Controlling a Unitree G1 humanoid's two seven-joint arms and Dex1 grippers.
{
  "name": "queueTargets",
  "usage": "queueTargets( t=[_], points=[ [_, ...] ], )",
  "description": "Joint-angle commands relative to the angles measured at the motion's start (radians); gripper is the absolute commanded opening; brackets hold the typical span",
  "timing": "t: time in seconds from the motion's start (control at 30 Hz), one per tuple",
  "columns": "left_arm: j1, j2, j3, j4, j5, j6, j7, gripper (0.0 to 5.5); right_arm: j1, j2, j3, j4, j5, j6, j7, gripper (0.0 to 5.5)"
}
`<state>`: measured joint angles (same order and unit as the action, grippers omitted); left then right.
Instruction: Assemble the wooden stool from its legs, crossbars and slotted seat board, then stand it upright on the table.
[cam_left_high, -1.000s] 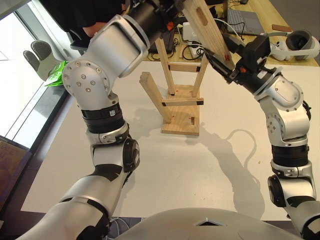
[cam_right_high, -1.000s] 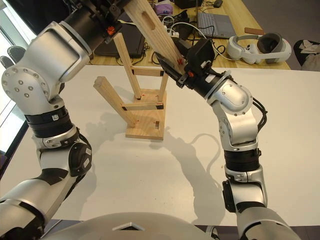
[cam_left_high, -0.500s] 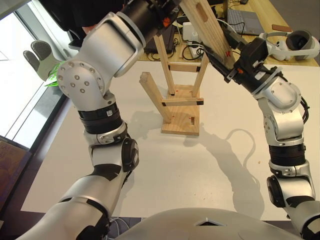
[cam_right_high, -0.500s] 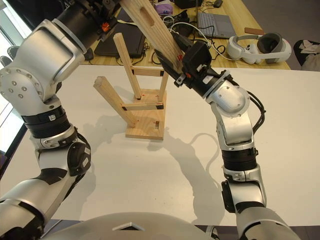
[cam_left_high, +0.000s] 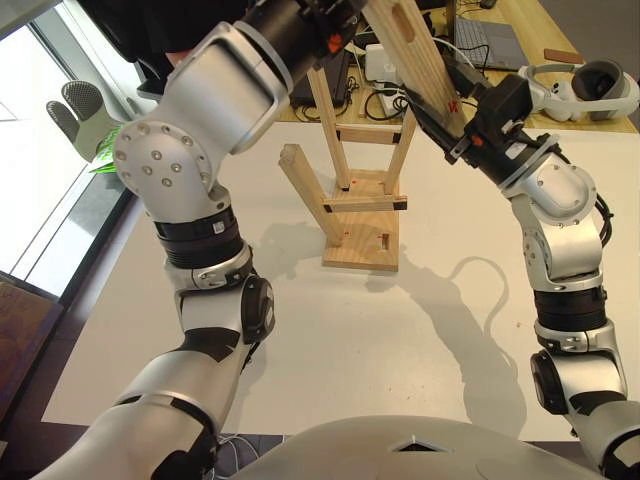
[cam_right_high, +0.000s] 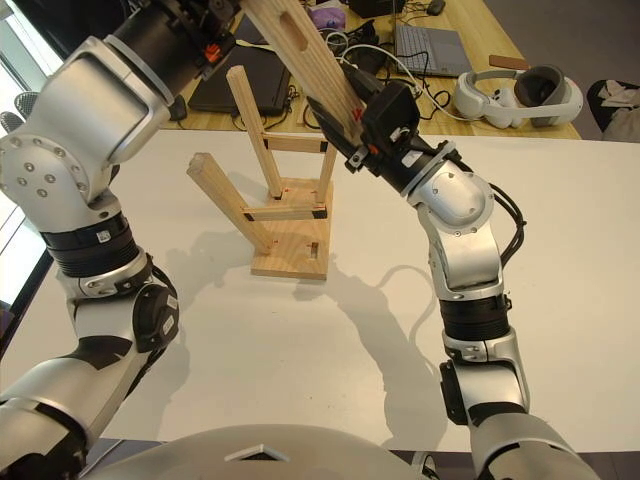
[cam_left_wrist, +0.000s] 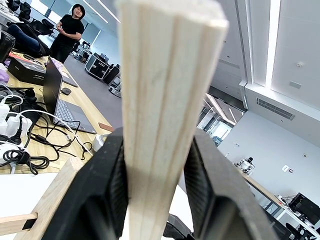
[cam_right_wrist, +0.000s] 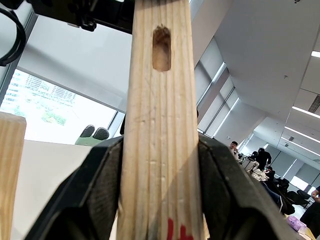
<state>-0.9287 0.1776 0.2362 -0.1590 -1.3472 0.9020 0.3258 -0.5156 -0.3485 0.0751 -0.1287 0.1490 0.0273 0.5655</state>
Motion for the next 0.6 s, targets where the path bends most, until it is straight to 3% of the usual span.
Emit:
queueTargets(
  t=[0.03, 0.07, 0.13, 0.4, 0.6],
  points=[
    [0.003, -0.009, -0.024, -0.021, -0.014, 0.014, -0.004, 1.31, -0.033, 0.008, -0.002, 0.007, -0.027, 0.020, -0.034, 2.03],
    [0.004, -0.009, -0.026, -0.021, -0.015, 0.016, -0.003, 1.31, -0.033, 0.009, -0.002, 0.006, -0.025, 0.020, -0.033, 2.03],
    [0.006, -0.010, -0.029, -0.021, -0.014, 0.018, 0.001, 1.17, -0.034, 0.008, -0.001, 0.005, -0.024, 0.014, -0.029, 2.66],
    [0.006, -0.009, -0.027, -0.017, -0.015, 0.016, 0.015, 1.04, -0.031, 0.013, 0.003, -0.006, -0.020, 0.020, -0.028, 3.97],
    [0.002, 0.013, -0.022, -0.006, 0.018, 0.011, 0.005, 1.04, -0.037, -0.002, -0.007, -0.012, 0.020, 0.062, 0.008, 4.02]
  ],
)
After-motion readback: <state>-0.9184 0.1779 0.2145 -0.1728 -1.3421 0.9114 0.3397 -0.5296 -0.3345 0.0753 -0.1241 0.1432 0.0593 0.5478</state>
